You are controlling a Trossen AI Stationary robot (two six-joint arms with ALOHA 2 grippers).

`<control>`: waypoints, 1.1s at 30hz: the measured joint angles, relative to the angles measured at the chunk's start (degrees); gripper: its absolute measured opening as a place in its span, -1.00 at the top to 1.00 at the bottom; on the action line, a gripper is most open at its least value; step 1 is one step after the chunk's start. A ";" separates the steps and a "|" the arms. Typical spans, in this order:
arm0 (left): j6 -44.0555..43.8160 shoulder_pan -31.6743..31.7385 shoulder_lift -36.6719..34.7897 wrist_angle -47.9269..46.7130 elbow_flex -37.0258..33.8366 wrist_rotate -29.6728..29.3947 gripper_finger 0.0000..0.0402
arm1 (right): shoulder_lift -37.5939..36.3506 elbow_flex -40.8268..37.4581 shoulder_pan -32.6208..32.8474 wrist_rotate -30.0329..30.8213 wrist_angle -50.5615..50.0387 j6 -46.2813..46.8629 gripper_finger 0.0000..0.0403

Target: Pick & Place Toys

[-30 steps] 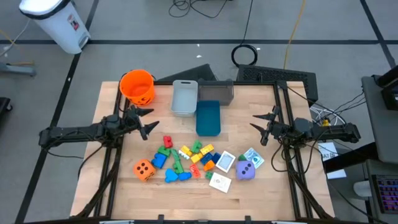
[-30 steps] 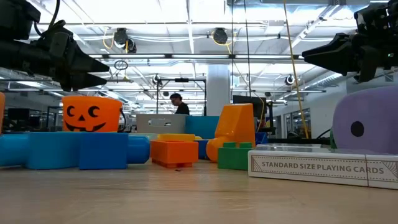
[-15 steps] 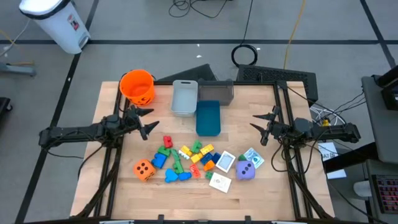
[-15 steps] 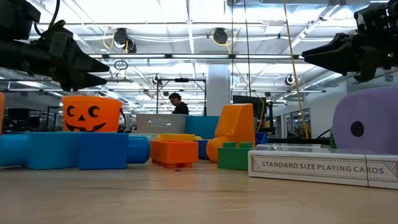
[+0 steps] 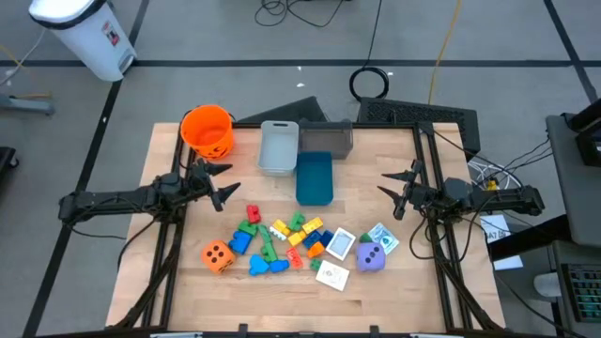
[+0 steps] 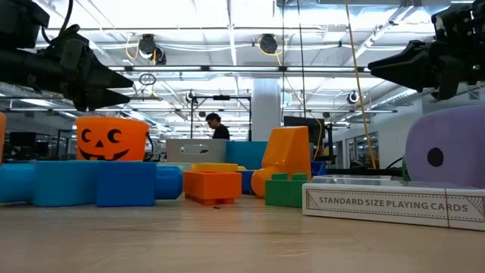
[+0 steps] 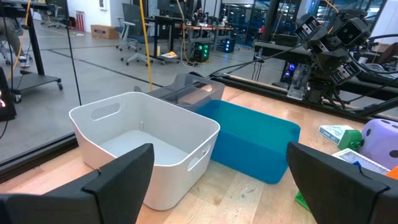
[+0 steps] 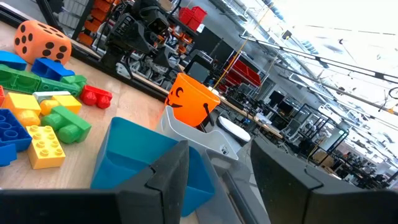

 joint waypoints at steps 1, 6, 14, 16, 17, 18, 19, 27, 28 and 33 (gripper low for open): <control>-0.01 0.00 0.00 -0.01 0.01 -0.01 -0.85 | 0.00 0.00 -0.02 -0.01 0.01 0.00 0.16; -0.01 0.01 0.00 0.00 0.01 -0.01 -0.85 | 0.00 -0.02 0.00 -0.01 0.02 0.01 0.16; -0.04 0.01 -0.01 0.61 0.00 -0.02 -0.85 | 0.02 0.00 -0.02 0.02 0.44 -17.82 0.16; -0.40 0.01 0.00 1.44 0.01 0.00 -0.85 | 0.00 -0.02 -0.02 0.00 0.43 -21.21 0.16; -0.70 0.01 0.01 1.91 0.01 0.01 -0.85 | 0.02 0.00 -0.02 0.00 0.42 -22.18 0.16; -1.35 0.01 -0.01 2.40 0.01 0.00 -0.85 | 0.02 0.00 -0.02 0.00 0.44 -22.91 0.16; -2.12 0.02 0.00 2.98 0.01 0.00 -0.85 | 0.01 -0.01 -0.02 0.00 0.44 -23.04 0.16; -7.81 0.00 -0.01 8.21 0.01 0.02 -0.85 | 0.01 -0.01 -0.02 0.00 0.43 -22.67 0.16; -7.89 0.02 -0.01 8.25 0.01 0.01 -0.85 | 0.01 -0.02 -0.02 0.00 0.44 -22.70 0.16; -8.19 0.00 -0.03 9.83 0.03 -0.49 -0.85 | 0.00 0.00 -0.02 0.00 0.42 -22.67 0.16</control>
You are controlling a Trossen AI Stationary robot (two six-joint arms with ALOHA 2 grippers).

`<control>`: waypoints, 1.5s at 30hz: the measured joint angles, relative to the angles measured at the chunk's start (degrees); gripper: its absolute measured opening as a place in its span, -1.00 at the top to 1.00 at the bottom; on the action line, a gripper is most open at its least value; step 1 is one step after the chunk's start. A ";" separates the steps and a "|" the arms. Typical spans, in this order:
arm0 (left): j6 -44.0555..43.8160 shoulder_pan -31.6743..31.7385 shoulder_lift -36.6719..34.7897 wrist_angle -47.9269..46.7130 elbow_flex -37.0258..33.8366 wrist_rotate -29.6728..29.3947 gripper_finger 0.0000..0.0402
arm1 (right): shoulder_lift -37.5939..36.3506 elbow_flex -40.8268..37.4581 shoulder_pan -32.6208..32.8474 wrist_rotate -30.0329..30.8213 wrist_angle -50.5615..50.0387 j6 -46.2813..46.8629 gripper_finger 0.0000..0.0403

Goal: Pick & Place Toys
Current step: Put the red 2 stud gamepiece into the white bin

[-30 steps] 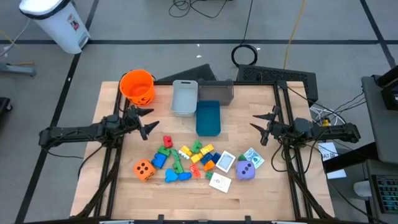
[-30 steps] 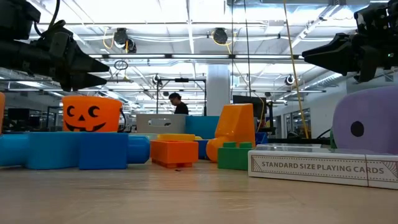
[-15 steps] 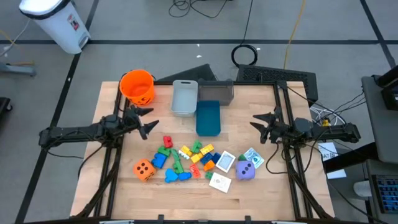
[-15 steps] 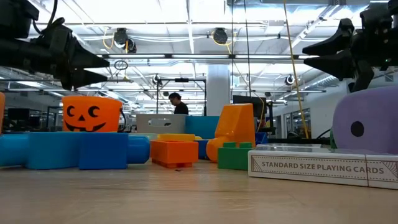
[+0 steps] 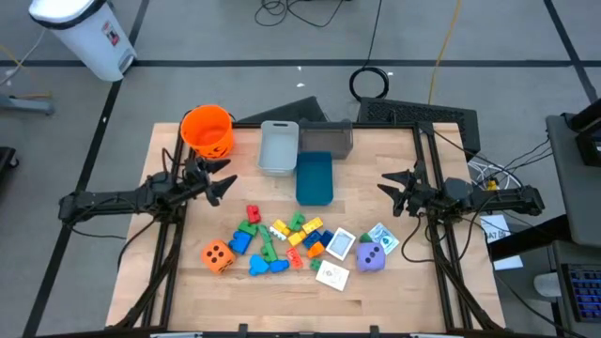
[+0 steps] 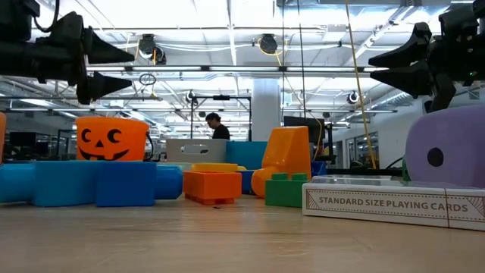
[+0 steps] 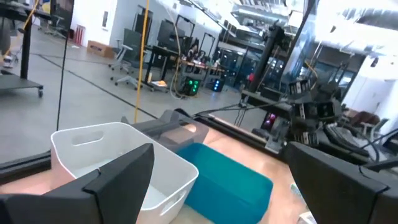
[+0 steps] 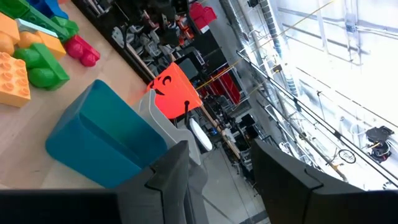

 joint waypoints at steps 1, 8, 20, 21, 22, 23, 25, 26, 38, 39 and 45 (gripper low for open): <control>-0.80 0.02 0.04 0.08 -0.02 0.10 -0.85 | 0.00 -0.01 0.00 0.00 0.02 -0.04 0.16; -8.47 0.00 0.04 0.59 -0.02 -0.53 -0.85 | 0.00 0.00 0.00 0.00 0.02 0.09 0.16; -16.23 -0.02 2.43 -3.19 -0.02 -2.64 -0.85 | 0.01 -0.02 0.00 -0.02 0.01 0.07 0.16; -18.28 -0.01 3.05 -3.61 -0.02 -2.05 -0.85 | 0.00 -0.02 0.00 -0.02 0.01 0.03 0.16; -20.72 0.02 3.72 -4.05 -0.02 -0.84 -0.85 | 0.02 -0.02 0.00 -0.02 0.00 -0.02 0.16; -22.39 0.02 4.51 -3.97 -0.02 1.39 -0.85 | 0.00 -0.01 0.00 -0.02 0.00 0.01 0.16; -23.84 0.02 6.36 -3.54 0.43 8.29 -0.85 | 0.02 0.00 0.00 -0.02 0.00 0.07 0.16; -23.90 -0.01 7.49 -3.60 1.14 11.01 -0.85 | 0.00 0.00 0.00 -0.02 0.00 0.05 0.16; -25.65 -3.63 28.83 -31.43 21.73 16.53 -0.85 | 0.01 -0.01 0.00 -0.02 0.00 -0.02 0.16; -28.80 -3.92 31.31 -34.79 23.47 15.60 -0.85 | 0.00 -0.01 0.00 -0.02 0.02 0.02 0.16; -45.38 -5.88 45.01 -37.89 27.04 19.90 -0.85 | 0.01 -0.02 0.00 -0.02 0.02 0.09 0.16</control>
